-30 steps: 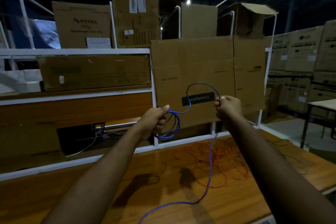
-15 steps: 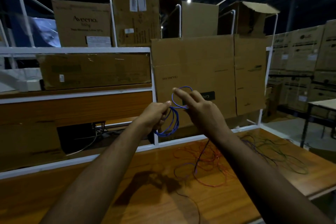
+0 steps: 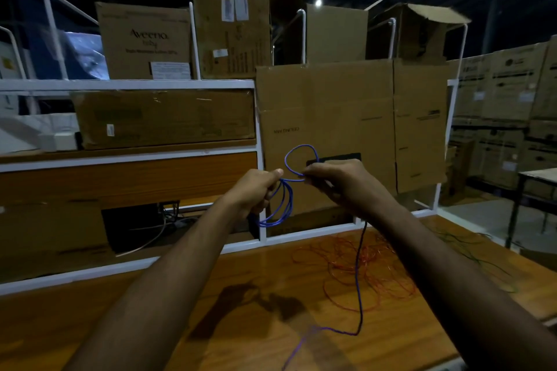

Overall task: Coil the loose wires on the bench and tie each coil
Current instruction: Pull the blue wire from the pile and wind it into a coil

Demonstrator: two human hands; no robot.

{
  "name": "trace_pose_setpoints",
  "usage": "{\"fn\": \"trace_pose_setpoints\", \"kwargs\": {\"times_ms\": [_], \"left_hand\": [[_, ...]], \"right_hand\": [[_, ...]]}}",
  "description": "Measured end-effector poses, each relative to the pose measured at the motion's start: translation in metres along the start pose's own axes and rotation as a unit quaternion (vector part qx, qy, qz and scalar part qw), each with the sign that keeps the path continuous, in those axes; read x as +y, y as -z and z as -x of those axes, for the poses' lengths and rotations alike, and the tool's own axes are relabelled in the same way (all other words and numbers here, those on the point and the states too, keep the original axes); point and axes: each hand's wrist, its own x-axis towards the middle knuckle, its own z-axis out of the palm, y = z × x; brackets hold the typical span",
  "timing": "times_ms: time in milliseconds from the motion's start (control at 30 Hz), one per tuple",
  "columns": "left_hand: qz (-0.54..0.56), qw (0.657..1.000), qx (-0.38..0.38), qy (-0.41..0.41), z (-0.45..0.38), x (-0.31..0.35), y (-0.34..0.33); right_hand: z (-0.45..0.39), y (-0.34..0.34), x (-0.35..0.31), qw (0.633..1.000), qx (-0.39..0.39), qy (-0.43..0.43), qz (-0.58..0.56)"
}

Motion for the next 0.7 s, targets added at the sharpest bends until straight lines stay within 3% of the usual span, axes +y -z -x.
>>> {"fn": "trace_pose_setpoints", "kwargs": {"times_ms": [100, 233, 333, 433, 500, 600, 700], "left_hand": [[-0.010, 1.000, -0.009, 0.000, -0.001, 0.001, -0.003], [-0.051, 0.998, -0.018, -0.023, 0.000, 0.001, -0.007], [-0.050, 0.997, -0.046, -0.043, 0.005, 0.005, -0.006], [0.059, 0.993, -0.094, -0.042, 0.005, 0.007, -0.001], [0.155, 0.982, -0.101, -0.039, 0.001, 0.007, 0.003], [0.255, 0.964, -0.072, -0.039, -0.007, 0.006, 0.008], [0.300, 0.953, -0.028, -0.039, -0.014, 0.004, 0.009]], "right_hand": [[-0.004, 0.002, -0.005, 0.998, 0.057, 0.022, -0.009], [-0.009, 0.007, 0.002, 0.964, 0.129, 0.025, 0.230], [-0.008, 0.011, 0.012, 0.919, 0.072, -0.066, 0.382], [0.001, 0.012, 0.028, 0.891, -0.030, -0.151, 0.427], [0.010, 0.008, 0.038, 0.890, -0.149, -0.175, 0.395], [0.022, -0.003, 0.038, 0.889, -0.345, -0.243, 0.179], [0.030, -0.013, 0.027, 0.884, -0.386, -0.256, -0.057]]}}
